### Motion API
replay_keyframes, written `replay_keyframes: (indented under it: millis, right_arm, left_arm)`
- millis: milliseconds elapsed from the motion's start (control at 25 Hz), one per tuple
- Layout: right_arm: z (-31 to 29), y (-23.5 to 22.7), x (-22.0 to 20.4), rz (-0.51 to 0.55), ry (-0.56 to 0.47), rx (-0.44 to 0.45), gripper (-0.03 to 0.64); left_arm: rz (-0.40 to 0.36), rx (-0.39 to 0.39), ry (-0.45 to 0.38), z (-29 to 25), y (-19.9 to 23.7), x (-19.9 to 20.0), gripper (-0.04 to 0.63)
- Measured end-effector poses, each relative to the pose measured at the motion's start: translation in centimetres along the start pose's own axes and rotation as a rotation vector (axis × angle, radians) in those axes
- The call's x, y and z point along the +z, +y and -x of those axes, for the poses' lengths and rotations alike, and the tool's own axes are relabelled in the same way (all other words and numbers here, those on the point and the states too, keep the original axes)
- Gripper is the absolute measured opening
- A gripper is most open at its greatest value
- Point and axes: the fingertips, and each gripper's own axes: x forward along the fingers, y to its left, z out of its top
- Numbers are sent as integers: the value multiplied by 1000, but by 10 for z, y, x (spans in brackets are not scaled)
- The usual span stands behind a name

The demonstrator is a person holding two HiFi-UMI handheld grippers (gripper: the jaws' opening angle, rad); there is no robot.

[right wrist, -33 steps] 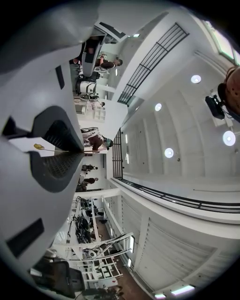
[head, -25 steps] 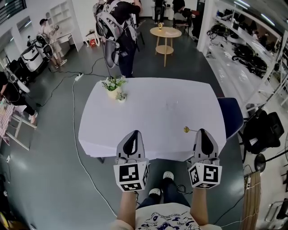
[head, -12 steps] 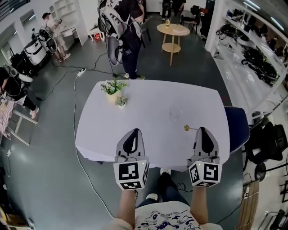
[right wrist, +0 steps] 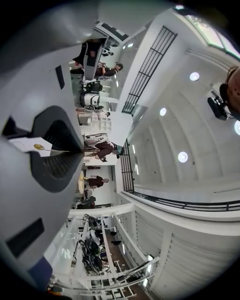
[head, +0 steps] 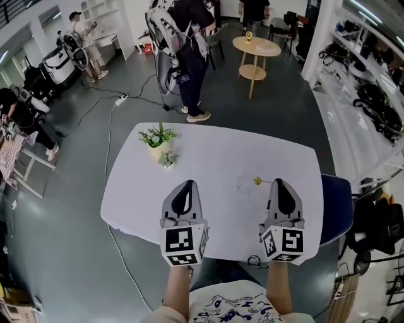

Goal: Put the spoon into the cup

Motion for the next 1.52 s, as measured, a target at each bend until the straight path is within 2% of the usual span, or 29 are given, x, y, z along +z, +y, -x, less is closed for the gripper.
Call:
replay_keyframes:
  millis: [280,680,1160,1520]
  right_arm:
    - [-60,-25,-21,-18,42,59,17]
    - [-99,-46,-71,-51,153,116,17]
    - [-125,-50,-113,-78,244,105,17]
    - [-133,-47,-160,-92,339,92,17]
  left_arm:
    - [0,28,27,-60,-6,-6,14]
    - [5,44,93,-107,-19,-28,14]
    - [14,2,190,-145,-17,-65,14]
    - [32,-18,271,-161,-11,-104,14]
